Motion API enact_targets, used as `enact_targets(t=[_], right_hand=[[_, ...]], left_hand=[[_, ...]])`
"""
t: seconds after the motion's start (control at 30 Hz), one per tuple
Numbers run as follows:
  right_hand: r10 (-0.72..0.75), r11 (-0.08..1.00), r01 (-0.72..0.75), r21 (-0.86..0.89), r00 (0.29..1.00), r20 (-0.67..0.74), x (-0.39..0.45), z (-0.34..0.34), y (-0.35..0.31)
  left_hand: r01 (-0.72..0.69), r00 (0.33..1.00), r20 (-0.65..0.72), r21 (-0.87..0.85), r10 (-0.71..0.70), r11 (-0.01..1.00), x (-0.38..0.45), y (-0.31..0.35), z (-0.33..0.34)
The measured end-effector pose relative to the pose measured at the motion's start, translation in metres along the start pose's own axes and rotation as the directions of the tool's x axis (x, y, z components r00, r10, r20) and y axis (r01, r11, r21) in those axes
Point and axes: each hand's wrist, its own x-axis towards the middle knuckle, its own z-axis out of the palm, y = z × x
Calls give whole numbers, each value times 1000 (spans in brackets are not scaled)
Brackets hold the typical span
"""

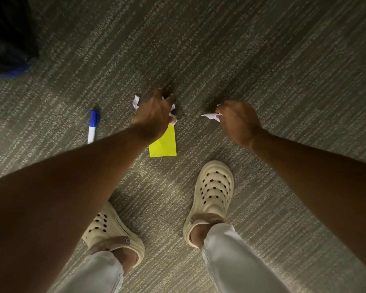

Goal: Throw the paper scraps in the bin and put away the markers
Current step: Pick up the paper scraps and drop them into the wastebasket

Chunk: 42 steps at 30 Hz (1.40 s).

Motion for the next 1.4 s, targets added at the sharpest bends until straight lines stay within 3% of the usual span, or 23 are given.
enact_targets(t=[0.17, 0.33, 0.53, 0.73, 0.97, 1.4], right_hand=[[-1, 1000, 1, 0, 1000, -9, 3, 0, -5], [1, 1000, -1, -3, 1000, -17, 3, 2, -9], [18, 1000, -18, -2, 999, -32, 9, 5, -11], [-3, 1000, 3, 3, 999, -34, 10, 2, -14], [-10, 1000, 11, 20, 999, -50, 13, 2, -18], [-28, 999, 29, 24, 999, -32, 16, -3, -24]], left_hand=[[-139, 985, -48, 330, 164, 934, -9, 8, 12], [-152, 979, -47, 475, 198, 867, -16, 11, 17], [-103, 995, 48, 319, 92, 942, -9, 8, 18], [-75, 997, -11, 247, 80, 966, -4, 7, 12], [-19, 980, -190, 231, 64, 973, -7, -6, 16], [-54, 998, -27, 196, 60, 979, -3, -4, 7]])
